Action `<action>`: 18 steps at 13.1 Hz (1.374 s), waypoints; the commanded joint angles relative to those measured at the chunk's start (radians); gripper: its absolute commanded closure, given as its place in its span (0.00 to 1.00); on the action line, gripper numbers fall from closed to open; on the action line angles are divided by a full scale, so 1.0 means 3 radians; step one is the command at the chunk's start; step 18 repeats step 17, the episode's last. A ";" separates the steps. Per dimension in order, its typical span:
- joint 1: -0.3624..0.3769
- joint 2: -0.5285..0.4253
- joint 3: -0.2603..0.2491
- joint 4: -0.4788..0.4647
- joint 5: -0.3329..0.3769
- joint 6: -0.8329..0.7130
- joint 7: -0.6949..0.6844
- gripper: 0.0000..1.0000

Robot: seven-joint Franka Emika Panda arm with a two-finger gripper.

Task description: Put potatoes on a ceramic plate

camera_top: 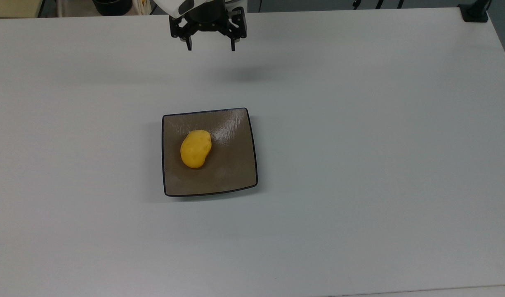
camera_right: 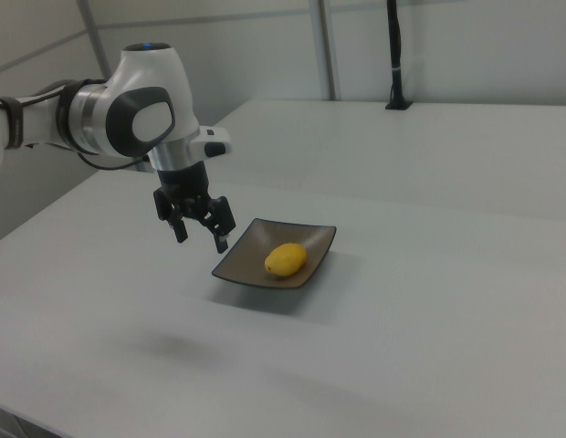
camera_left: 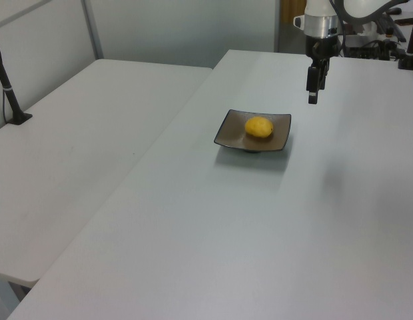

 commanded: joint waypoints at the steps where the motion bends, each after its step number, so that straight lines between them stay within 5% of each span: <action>1: 0.0016 0.0054 0.0040 0.0068 -0.0266 -0.0048 -0.0051 0.00; 18: 0.0113 0.0044 -0.0175 0.0130 -0.0016 -0.0100 0.0066 0.00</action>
